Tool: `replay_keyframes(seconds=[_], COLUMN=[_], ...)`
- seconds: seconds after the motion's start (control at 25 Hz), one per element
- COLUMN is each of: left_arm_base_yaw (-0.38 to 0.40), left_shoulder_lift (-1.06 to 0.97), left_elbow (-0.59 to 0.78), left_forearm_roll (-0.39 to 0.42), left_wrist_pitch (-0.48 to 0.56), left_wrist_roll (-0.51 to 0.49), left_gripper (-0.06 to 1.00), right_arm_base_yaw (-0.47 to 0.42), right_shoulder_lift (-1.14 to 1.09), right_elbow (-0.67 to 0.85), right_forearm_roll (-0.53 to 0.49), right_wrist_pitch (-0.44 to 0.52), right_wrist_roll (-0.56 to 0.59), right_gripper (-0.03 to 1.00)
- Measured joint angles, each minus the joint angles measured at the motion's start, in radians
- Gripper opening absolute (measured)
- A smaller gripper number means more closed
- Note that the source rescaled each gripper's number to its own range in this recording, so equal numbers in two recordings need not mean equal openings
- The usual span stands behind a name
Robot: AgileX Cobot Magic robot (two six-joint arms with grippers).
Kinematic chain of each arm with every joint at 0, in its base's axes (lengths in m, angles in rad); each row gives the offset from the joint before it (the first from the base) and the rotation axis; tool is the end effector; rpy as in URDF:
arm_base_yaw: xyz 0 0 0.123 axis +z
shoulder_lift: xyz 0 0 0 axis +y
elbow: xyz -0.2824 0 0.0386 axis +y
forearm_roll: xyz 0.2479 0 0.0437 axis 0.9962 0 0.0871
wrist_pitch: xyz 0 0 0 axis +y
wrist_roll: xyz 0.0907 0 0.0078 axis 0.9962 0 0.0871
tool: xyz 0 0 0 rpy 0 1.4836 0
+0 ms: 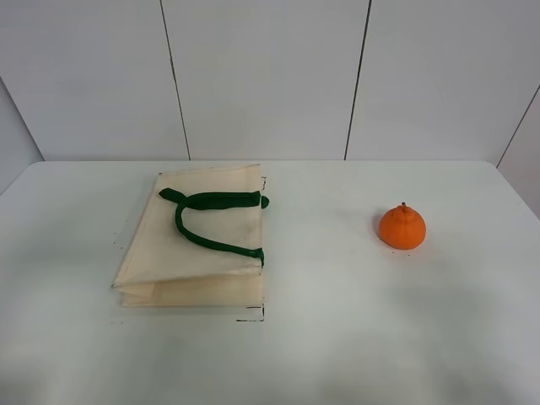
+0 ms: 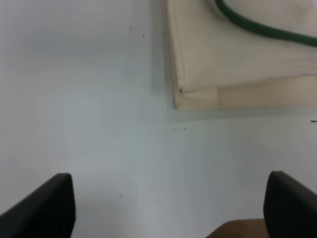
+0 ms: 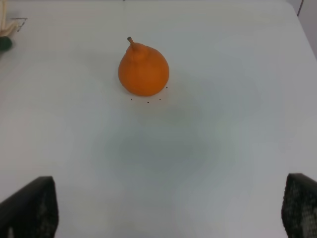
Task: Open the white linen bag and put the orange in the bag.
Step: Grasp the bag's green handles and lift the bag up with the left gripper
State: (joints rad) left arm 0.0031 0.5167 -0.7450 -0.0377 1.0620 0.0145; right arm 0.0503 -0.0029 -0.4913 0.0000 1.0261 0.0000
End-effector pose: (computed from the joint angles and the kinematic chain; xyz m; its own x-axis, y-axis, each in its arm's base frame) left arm 0.0718 -0.0028 0.3329 -0.6789 -0.0060 -0.7342 0.0184 0.9995 -0.0252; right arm -0.0029 -0.0001 0.2776 -0.4296 -0.0216 -0.9027 -0.0503 0.9987 0.0000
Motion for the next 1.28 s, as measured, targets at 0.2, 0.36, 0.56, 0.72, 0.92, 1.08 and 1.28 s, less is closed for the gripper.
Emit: replay_keyframes(seconds=[0.2,0.36,0.56,0.72,0.92,1.08,1.28], left_arm_base_yaw=[0.000,0.000,-0.001,-0.037,-0.160,-0.257,-0.301], left_shoulder_lift=[0.420,0.758,1.120,1.330,1.483,1.572,1.668], left_elbow=[-0.197,-0.377,-0.628,-0.803,-0.940,-0.982,-0.982], left_forearm_roll=[0.000,0.000,0.000,0.003,0.003,0.001,0.047], left_wrist_pitch=[-0.051,-0.095,-0.122,-0.078,-0.069,-0.097,-0.145], left_wrist_roll=[0.000,0.000,-0.015,-0.090,-0.204,-0.259,-0.318], left_gripper=[1.00,1.00,1.00,1.00,0.99,0.99,0.99], right_arm_base_yaw=[0.000,0.000,0.000,0.000,0.000,0.000,0.000], right_shoulder_lift=[0.000,0.000,0.000,0.000,0.000,0.000,0.000], right_elbow=[0.000,0.000,0.000,0.000,0.000,0.000,0.000], right_forearm_roll=[0.000,0.000,0.000,0.000,0.000,0.000,0.000], right_wrist_pitch=[0.000,0.000,0.000,0.000,0.000,0.000,0.000], right_wrist_roll=[0.000,0.000,0.000,0.000,0.000,0.000,0.000], right_gripper=[1.00,1.00,1.00,1.00,1.00,1.00,1.00])
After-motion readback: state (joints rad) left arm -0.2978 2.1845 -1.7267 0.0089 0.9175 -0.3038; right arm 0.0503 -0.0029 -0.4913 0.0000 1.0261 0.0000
